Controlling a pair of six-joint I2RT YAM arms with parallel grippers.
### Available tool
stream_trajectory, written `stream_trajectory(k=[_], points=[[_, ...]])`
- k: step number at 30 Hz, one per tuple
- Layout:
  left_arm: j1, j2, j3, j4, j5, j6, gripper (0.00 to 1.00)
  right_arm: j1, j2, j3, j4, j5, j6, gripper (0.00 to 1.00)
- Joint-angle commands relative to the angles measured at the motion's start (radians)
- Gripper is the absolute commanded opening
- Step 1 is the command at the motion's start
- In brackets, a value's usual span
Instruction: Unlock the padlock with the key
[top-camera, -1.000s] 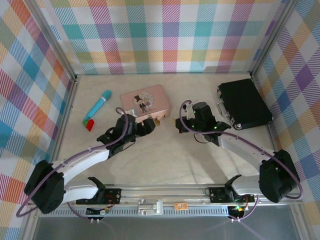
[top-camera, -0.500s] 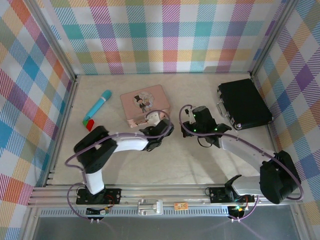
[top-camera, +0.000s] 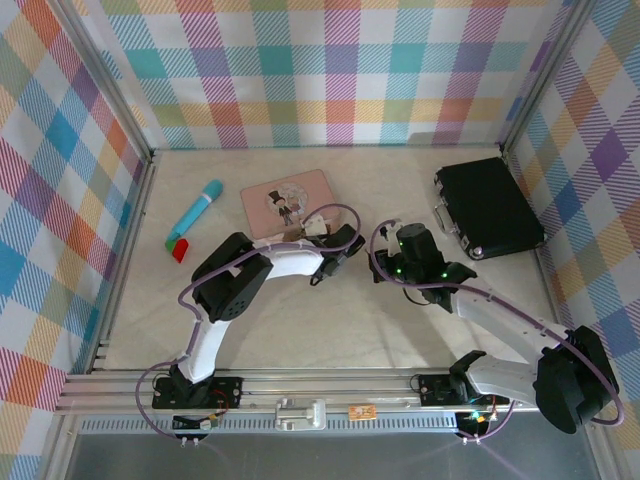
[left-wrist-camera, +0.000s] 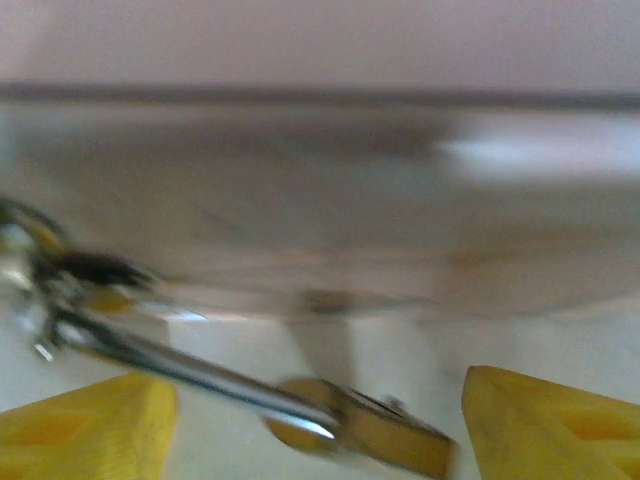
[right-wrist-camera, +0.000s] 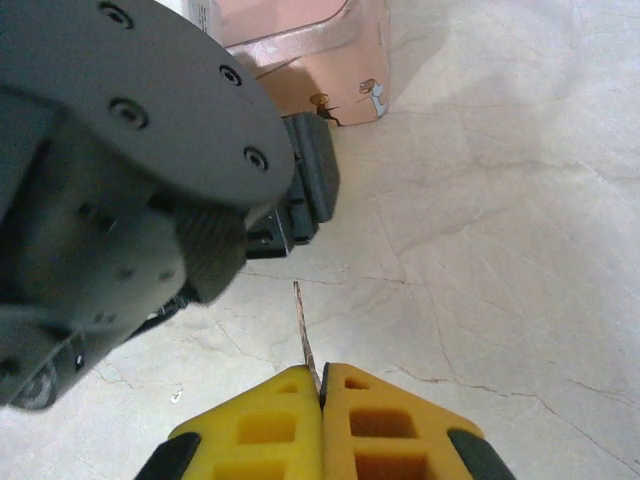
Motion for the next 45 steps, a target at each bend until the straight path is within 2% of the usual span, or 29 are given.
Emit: stream_trajectory(k=[1, 7, 16, 18, 21, 22, 24, 26, 31, 33, 35, 38, 41, 45], points=[[0.035, -0.008, -0.023, -0.071, -0.002, 0.023, 0.72, -0.006, -0.016, -0.013, 0.043, 0.006, -0.02, 0.0], [0.049, -0.111, -0.156, -0.008, 0.042, 0.058, 0.64, -0.007, 0.016, -0.008, 0.064, -0.016, -0.015, 0.0], [0.084, -0.259, -0.27, -0.085, 0.113, 0.086, 0.56, -0.009, 0.033, 0.0, 0.072, -0.026, -0.007, 0.0], [0.094, -0.279, -0.272, -0.102, 0.138, 0.113, 0.58, -0.009, 0.033, 0.0, 0.073, -0.028, -0.008, 0.0], [0.116, -0.3, -0.283, -0.092, 0.214, 0.186, 0.68, -0.009, 0.028, 0.003, 0.066, -0.027, -0.011, 0.0], [0.125, -0.309, -0.301, -0.055, 0.252, 0.222, 0.74, -0.009, 0.027, 0.003, 0.063, -0.026, -0.012, 0.0], [0.14, -0.322, -0.334, -0.009, 0.289, 0.246, 0.8, -0.009, 0.022, 0.0, 0.064, -0.024, -0.012, 0.0], [0.159, -0.329, -0.362, 0.087, 0.343, 0.259, 0.8, -0.009, 0.019, 0.001, 0.064, -0.025, -0.01, 0.0], [0.164, -0.279, -0.3, 0.118, 0.301, 0.258, 0.76, -0.009, 0.019, 0.014, 0.054, -0.033, -0.011, 0.0], [0.164, -0.241, -0.25, 0.108, 0.28, 0.268, 0.68, -0.009, 0.016, 0.018, 0.048, -0.029, -0.013, 0.0], [0.164, -0.205, -0.201, 0.086, 0.259, 0.289, 0.57, -0.009, 0.013, 0.019, 0.046, -0.027, -0.014, 0.0], [0.166, -0.194, -0.192, 0.081, 0.269, 0.335, 0.47, -0.009, 0.004, 0.022, 0.037, -0.027, -0.012, 0.0], [0.166, -0.224, -0.241, 0.124, 0.343, 0.406, 0.45, -0.01, -0.003, 0.015, 0.042, -0.018, -0.012, 0.0], [0.167, -0.245, -0.252, 0.03, 0.322, 0.464, 0.48, -0.01, 0.009, 0.023, 0.041, -0.024, -0.014, 0.0]])
